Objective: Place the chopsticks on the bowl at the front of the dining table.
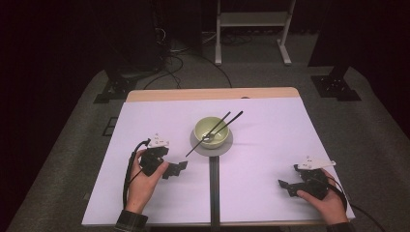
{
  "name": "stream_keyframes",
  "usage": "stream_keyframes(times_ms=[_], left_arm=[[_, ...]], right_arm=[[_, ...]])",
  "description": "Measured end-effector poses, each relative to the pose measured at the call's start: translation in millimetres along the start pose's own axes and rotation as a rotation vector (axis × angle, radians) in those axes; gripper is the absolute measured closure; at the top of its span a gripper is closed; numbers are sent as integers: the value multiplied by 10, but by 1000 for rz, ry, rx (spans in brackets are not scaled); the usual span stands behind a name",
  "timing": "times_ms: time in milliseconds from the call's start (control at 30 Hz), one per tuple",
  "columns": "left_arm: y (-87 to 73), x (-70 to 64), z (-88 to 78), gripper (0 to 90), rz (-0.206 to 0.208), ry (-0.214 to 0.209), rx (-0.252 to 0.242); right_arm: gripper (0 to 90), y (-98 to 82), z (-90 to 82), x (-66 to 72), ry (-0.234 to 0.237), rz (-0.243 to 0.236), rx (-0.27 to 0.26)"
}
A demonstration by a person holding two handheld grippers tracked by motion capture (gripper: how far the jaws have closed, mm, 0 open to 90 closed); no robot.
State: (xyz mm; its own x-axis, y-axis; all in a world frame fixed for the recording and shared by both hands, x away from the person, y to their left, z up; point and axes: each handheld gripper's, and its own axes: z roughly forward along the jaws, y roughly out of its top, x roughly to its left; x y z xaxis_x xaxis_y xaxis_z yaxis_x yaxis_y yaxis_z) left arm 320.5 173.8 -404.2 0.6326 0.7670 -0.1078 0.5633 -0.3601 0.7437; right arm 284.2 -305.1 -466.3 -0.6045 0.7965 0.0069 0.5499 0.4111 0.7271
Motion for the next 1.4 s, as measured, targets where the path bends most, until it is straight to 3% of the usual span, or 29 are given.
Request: stream_keyframes(times_ms=[133, 400, 567, 833, 1400], left_arm=[[-81, -18, 19, 82, -12, 2, 6], [-206, -123, 107, 82, 17, 2, 21], [-273, -180, 179, 82, 14, 1, 34], [-292, -296, 282, 82, 18, 3, 19], [-278, -621, 495, 82, 61, -12, 44]], right_arm=[[122, 0, 0, -1, 0, -1, -1], [122, 0, 0, 0, 0, -1, 0], [122, 1, 1, 1, 0, 0, 0], [122, 1, 0, 0, 0, -1, 1], [121, 1, 1, -1, 0, -1, 1]])
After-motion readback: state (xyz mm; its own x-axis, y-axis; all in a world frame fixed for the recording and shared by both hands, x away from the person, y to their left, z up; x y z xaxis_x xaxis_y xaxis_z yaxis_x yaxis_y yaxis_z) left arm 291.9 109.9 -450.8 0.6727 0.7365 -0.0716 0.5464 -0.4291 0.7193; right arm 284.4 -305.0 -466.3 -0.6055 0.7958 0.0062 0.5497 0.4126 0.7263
